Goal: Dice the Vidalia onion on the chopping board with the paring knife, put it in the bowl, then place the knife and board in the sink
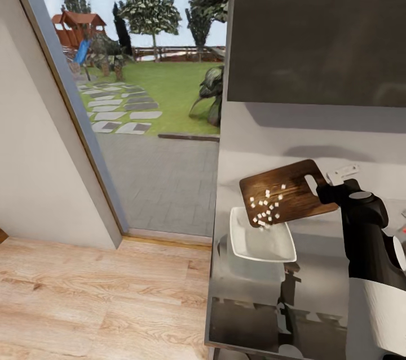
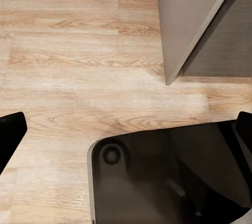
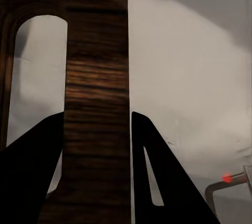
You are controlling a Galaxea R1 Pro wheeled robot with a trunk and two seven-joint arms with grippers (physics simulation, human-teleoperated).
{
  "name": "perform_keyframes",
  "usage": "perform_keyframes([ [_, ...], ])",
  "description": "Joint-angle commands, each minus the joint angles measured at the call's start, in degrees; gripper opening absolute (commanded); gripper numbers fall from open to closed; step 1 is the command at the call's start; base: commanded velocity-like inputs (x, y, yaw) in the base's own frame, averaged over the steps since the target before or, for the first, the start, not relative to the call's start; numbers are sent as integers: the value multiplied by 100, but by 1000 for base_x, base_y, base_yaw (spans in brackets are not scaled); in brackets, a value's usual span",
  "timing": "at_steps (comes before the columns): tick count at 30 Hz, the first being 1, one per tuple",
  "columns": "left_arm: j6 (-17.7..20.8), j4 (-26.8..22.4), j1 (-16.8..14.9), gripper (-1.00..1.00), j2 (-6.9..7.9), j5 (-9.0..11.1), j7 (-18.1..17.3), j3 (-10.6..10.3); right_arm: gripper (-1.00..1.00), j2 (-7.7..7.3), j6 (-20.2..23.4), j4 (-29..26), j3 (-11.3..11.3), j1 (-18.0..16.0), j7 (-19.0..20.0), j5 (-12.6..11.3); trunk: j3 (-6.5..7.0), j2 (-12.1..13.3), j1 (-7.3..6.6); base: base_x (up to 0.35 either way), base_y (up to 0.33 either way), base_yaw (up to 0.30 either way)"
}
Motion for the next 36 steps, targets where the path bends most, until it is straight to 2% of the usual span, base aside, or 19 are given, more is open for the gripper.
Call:
perform_keyframes([
  [1,-7,-11,0,100,-6,-37,-34,48,-100,-1,-18,-9,-2,-6,57,62,-11,-12,4,0,0,0],
  [6,-7,-11,0,100,-6,-37,-34,48,-100,-2,-73,-6,13,-6,-88,62,-11,-12,4,0,0,0],
  [10,-7,-11,0,100,-6,-37,-34,48,-100,-7,-81,-7,172,-6,-253,69,-11,-12,4,0,0,0],
  [15,-7,-11,0,100,-6,-37,-34,48,-100,-9,-142,-5,231,-6,-514,70,-11,-12,4,0,0,0],
  [18,-7,-11,0,100,-6,-37,-34,48,-100,-4,-313,-4,234,-6,-551,70,-11,-12,4,0,0,0],
  [27,-7,-11,0,100,-6,-37,-34,48,-100,-12,-359,-4,228,-6,-558,70,-11,-12,4,0,0,0],
  [31,-7,-11,0,100,2,-37,-34,45,-100,-179,-336,-5,146,-6,-514,-17,-11,-12,4,-74,0,0],
  [33,-7,-11,0,100,8,-37,-34,45,-100,-227,-307,-4,-177,-6,-429,-419,-11,-12,4,-257,0,0],
  [34,-7,-9,0,100,10,-37,-34,44,-100,-236,-283,-2,-529,-6,-312,-889,-11,-12,4,-298,0,0],
  [36,-7,20,0,100,11,-37,-34,47,-100,-249,-142,3,-991,-6,-139,-1606,-11,-12,4,-311,0,0],
])
